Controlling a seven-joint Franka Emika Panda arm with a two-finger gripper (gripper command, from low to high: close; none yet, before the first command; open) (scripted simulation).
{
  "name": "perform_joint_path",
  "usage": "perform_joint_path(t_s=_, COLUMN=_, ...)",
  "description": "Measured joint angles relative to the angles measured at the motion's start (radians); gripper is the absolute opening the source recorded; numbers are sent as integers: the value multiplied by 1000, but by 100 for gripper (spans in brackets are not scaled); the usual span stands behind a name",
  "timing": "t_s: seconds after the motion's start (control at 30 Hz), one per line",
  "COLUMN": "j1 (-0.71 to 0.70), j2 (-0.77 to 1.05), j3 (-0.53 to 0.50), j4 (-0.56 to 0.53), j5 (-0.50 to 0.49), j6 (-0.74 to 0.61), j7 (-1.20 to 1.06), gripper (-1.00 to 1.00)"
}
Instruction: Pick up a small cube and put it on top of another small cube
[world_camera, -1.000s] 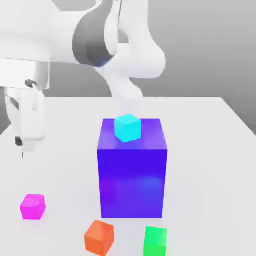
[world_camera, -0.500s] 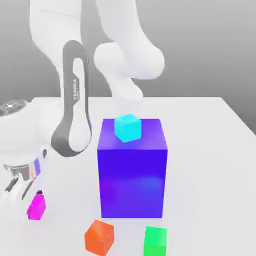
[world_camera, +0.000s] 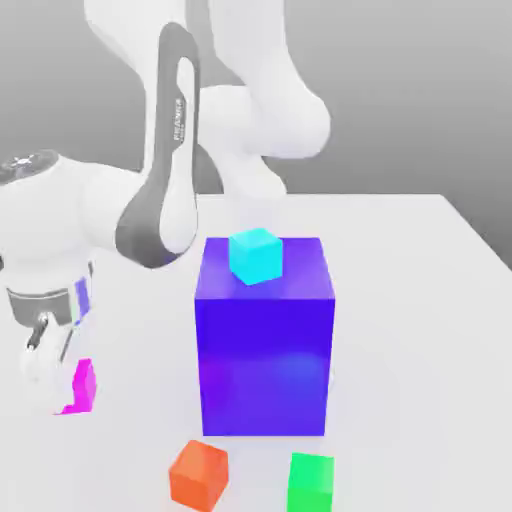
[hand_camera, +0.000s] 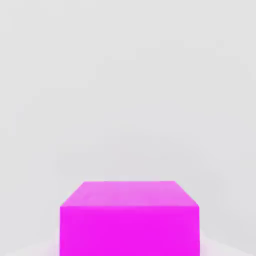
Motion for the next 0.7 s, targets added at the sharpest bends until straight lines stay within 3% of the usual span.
perform_joint_path(t_s=0.53, j1=198, j2=-37, j3=335, j4=89, j5=-101, j6=-135, j7=-660, gripper=-100)
perform_joint_path(t_s=0.7, j1=249, j2=110, j3=301, j4=106, j5=-211, j6=-13, j7=-626, gripper=-100)
